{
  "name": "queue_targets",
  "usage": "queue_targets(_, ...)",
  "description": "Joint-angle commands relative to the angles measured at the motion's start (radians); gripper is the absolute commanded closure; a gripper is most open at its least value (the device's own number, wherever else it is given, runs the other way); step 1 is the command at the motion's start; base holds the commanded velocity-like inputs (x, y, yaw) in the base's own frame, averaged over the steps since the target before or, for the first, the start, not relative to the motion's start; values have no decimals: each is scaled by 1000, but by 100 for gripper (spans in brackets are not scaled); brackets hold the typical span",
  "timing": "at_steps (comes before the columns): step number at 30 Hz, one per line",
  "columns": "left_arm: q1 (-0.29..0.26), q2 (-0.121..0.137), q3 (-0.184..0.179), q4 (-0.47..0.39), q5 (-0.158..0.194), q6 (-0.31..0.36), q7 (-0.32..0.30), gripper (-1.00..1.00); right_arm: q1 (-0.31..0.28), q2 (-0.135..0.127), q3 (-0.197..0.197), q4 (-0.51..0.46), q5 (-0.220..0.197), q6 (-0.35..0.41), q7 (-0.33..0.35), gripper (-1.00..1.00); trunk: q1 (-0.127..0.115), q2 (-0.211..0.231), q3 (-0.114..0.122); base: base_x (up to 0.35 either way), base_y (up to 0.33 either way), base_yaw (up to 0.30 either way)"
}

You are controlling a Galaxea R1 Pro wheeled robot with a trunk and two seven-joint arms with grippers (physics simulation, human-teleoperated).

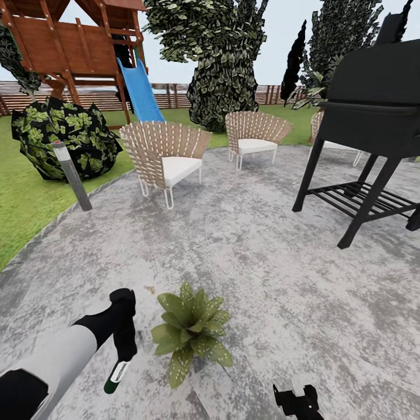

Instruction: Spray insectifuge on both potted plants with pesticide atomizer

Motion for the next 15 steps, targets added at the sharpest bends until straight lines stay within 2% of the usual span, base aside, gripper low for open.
queue_targets(1, 0, 0, -5, -2, -2, 11, -6, 100, 0, 0, 9, 1, -4, -2, -5, -100, 0, 0, -1, 164, 86, 0)
queue_targets(5, 1, -2, -6, -1, -2, 11, -5, 100, 0, 0, 9, 1, -4, -2, -5, -100, 0, 0, -1, 54, 29, -33)
queue_targets(12, 5, 2, -6, 37, -2, 9, -3, 100, 0, 0, 9, 1, -4, -2, -5, -100, 0, 0, -1, 3, 2, -263)
queue_targets(15, 5, 9, -5, 75, -2, 9, 15, 100, 0, 0, 9, 1, -3, -2, -5, -100, 0, 0, -1, 0, 0, -128)
